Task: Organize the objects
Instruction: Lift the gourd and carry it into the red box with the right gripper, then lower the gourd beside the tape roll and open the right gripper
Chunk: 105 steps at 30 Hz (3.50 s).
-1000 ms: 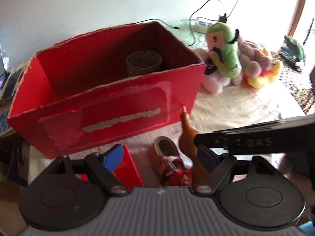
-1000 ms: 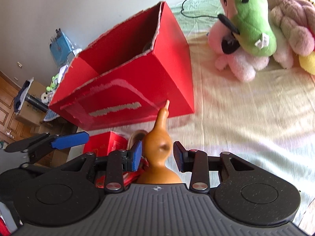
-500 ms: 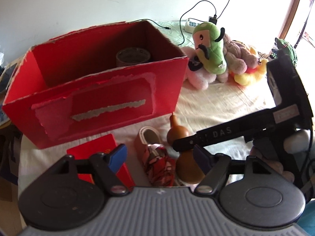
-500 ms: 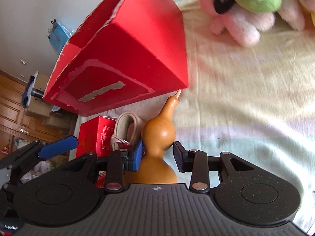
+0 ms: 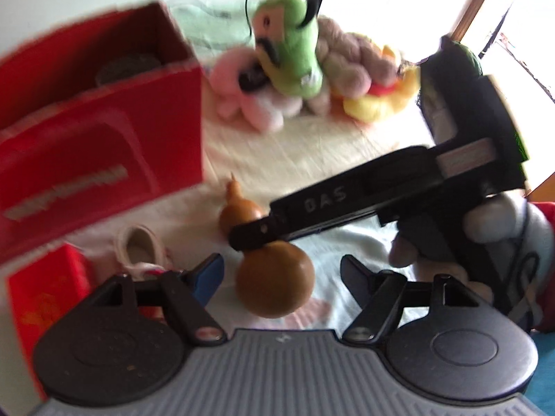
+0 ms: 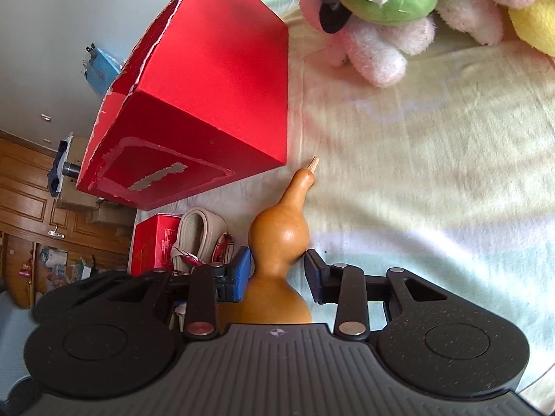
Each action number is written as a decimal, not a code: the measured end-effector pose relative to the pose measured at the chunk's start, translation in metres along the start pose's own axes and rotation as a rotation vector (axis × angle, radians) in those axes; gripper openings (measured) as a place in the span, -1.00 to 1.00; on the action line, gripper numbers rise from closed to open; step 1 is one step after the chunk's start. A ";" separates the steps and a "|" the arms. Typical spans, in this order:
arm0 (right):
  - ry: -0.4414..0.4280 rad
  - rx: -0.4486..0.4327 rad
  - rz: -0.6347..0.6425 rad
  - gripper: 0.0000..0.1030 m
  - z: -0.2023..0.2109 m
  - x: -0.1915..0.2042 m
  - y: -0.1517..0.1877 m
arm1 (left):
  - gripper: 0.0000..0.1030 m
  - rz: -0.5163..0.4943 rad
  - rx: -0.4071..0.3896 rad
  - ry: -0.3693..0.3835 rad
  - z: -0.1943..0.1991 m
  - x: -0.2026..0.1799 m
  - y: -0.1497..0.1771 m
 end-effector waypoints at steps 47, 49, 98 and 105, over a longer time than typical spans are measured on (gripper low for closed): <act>-0.116 -0.371 0.157 -0.38 0.044 0.105 -0.092 | 0.08 -0.168 -0.297 0.124 0.099 0.012 -0.083; -0.101 -0.369 0.179 -0.38 0.030 0.116 -0.106 | 0.09 -0.158 -0.299 0.121 0.104 0.033 -0.093; 0.146 0.109 0.226 -0.50 -0.095 0.125 -0.178 | 0.41 -0.043 -0.101 -0.011 0.026 0.183 -0.133; 0.221 0.206 0.296 -0.74 -0.095 0.125 -0.183 | 0.49 -0.081 -0.137 0.044 0.042 0.184 -0.124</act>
Point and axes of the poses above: each gripper's, at about its wrist camera, not at the fingertips, and z roughly against the way its jaws point, x to its left, y to its underside, the point moved 1 cm from there along -z, roughly the way its jaws point, and after that the axes turned 11 degrees about z, right-handed, at the moved point
